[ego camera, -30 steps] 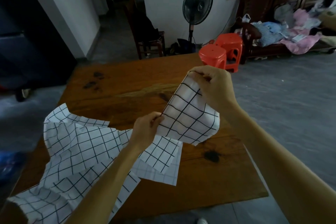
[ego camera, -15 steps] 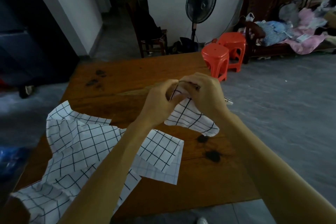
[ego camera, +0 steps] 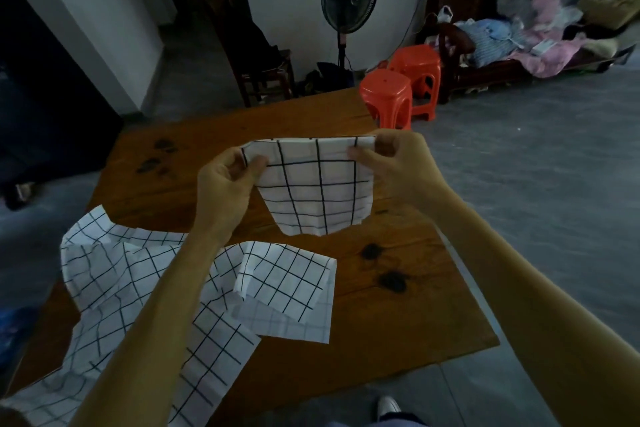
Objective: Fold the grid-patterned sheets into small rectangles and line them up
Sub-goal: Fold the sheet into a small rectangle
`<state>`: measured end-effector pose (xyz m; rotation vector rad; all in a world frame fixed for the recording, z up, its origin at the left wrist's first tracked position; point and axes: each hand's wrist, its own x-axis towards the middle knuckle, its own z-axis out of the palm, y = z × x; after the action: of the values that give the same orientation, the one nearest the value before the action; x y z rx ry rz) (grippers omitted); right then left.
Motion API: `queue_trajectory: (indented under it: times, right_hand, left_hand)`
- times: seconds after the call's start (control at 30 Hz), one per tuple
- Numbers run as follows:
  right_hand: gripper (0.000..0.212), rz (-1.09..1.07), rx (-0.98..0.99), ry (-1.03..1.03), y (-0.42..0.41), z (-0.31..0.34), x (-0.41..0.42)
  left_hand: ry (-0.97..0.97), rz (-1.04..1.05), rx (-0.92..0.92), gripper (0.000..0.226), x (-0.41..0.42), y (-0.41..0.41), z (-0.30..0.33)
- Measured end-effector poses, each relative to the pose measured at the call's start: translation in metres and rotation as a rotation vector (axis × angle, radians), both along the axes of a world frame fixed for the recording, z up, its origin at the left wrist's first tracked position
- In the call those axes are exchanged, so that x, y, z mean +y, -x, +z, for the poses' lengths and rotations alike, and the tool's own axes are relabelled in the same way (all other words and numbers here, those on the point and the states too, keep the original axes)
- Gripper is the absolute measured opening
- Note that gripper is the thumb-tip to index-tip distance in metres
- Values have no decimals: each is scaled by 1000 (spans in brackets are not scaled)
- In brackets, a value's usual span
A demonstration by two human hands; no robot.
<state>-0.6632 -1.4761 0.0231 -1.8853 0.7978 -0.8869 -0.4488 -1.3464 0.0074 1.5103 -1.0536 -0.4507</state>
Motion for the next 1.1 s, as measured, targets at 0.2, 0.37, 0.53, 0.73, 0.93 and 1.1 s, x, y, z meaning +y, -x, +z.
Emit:
queue_trajectory:
  times: [0.2,0.37,0.53,0.73,0.93,1.1]
  right_hand:
    - [16,-14,-37,-32,-2,2,4]
    - [7,11,-71,-32,0,1,3]
    - [9,4,-108,-27,0,3,1]
    - [34,-2,-148,-2,-2,2,-1]
    - [28,-11,-170,-23,-1,-4,-1]
    - [32,-15,-138,32,-3,-9,-1]
  left_hand:
    - [42,-11,2,14,-1,4,4]
    - [68,-18,-62,19,-2,4,5]
    - [55,18,-73,21,-4,4,7]
    - [36,41,-65,20,-5,6,5]
    - [38,43,-100,20,-5,8,6]
    - [-35,9,-339,40,-8,16,19]
